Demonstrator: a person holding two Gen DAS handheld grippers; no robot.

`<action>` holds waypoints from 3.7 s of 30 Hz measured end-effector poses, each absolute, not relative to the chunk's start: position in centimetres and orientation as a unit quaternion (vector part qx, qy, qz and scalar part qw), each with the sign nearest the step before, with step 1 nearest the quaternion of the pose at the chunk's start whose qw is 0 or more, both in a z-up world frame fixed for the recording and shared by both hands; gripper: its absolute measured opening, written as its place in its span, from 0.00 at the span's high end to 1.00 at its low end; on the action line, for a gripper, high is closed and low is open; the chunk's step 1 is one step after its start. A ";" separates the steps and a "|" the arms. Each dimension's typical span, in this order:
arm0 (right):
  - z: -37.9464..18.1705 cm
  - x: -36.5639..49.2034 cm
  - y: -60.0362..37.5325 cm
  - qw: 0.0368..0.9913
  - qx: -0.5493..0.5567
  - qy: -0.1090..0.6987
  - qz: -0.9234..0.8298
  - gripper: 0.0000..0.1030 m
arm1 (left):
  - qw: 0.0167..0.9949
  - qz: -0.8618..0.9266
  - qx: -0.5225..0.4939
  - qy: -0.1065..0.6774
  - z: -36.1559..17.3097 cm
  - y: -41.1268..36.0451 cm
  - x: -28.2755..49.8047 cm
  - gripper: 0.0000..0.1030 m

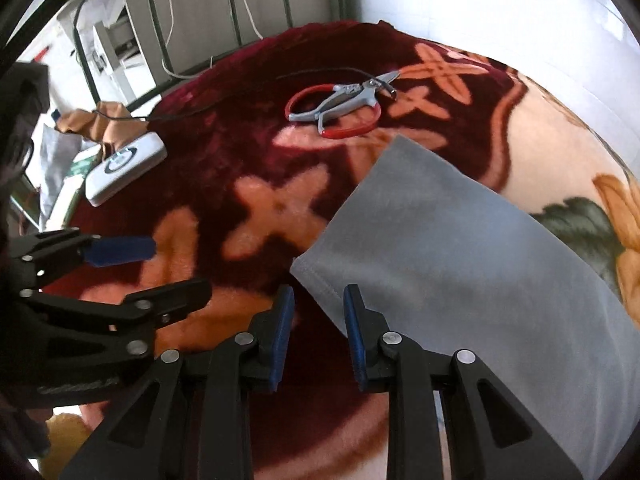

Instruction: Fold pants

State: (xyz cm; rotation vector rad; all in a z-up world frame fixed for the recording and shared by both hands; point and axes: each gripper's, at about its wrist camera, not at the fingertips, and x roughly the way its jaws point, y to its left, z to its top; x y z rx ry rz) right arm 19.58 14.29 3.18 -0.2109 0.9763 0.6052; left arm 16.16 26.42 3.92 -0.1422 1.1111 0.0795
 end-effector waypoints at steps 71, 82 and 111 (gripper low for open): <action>2.1 22.3 1.0 0.825 0.226 0.465 0.228 0.95 | 0.859 -0.036 -0.112 0.499 5.4 23.8 25.9 0.32; 0.7 22.1 2.7 0.812 0.232 0.468 0.261 0.95 | 0.843 -0.109 -0.196 0.490 5.5 22.3 28.0 0.32; 3.0 13.3 -13.7 0.874 0.033 0.481 0.061 0.68 | 0.853 -0.026 -0.034 0.521 3.1 19.0 28.0 0.58</action>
